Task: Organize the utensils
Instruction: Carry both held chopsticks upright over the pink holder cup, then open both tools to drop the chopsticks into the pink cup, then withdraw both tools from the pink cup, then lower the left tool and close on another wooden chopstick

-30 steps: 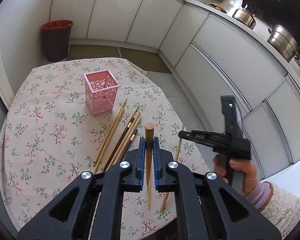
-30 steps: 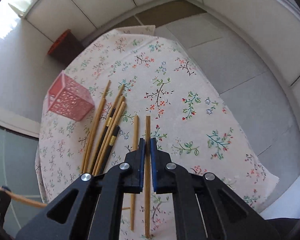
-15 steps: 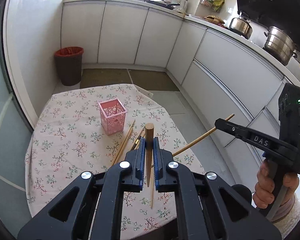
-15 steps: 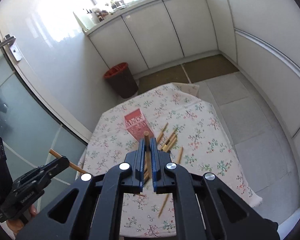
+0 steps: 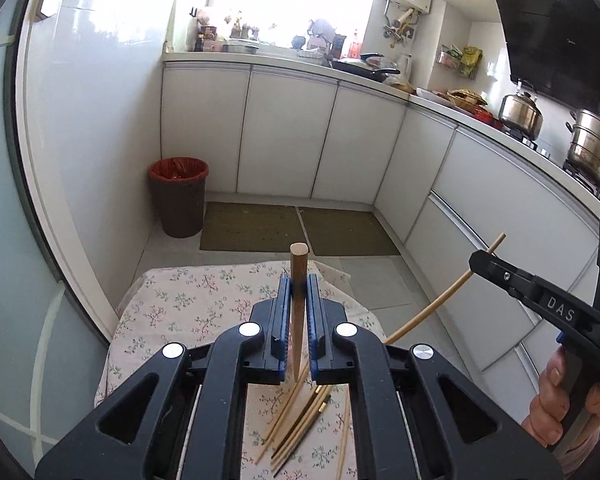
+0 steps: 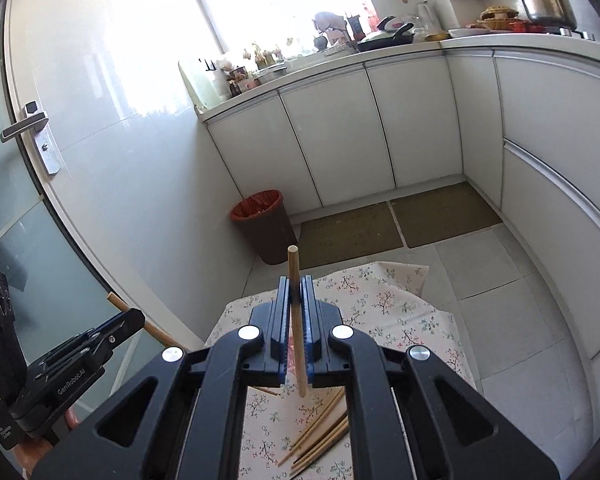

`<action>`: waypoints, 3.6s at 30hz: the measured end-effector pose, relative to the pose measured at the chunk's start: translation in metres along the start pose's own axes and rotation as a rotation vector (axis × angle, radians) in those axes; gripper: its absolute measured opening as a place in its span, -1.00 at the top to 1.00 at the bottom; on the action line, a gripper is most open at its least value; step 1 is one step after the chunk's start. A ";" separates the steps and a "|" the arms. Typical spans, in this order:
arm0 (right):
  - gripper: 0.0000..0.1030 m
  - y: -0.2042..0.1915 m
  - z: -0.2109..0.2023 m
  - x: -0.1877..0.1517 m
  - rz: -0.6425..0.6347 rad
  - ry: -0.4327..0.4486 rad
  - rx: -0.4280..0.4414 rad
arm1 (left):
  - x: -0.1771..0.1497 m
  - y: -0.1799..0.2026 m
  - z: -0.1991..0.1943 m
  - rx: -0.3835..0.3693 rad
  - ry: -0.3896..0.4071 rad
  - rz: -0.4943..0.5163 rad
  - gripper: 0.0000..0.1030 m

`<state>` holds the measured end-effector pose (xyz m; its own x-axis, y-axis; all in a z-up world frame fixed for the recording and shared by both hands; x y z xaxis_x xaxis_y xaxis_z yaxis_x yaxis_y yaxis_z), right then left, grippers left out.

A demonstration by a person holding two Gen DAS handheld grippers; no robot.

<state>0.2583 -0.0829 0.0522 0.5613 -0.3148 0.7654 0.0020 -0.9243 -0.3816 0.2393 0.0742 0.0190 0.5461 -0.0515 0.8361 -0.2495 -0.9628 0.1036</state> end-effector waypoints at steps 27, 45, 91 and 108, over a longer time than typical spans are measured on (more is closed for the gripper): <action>0.88 0.003 0.177 -0.022 -0.050 -0.099 -0.007 | -0.012 -0.070 0.084 0.098 0.047 -0.154 0.20; 0.14 -0.006 0.139 -0.040 -0.131 -0.056 -0.096 | -0.024 -0.066 0.057 0.175 0.034 -0.137 -0.14; -0.87 0.297 0.072 -0.241 0.671 -0.506 -0.440 | -0.203 0.121 0.282 -0.277 -0.894 0.212 0.20; -0.87 0.286 0.087 -0.245 0.627 -0.561 -0.417 | -0.231 0.099 0.309 -0.217 -0.941 0.268 0.23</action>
<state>0.1933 -0.2514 -0.2890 0.6767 -0.7320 0.0795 -0.6719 -0.6581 -0.3399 0.3356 -0.0908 -0.3307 0.8375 -0.5391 0.0893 -0.5464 -0.8243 0.1484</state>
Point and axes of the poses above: each gripper's, at about its wrist camera, not at the fingertips, and z roughly the way its jaws point, y to its right, x to its top, the point moved 4 cm from there along z, roughly the way its jaws point, and after that the axes turned 6 degrees about z, right-handed, at the moved point
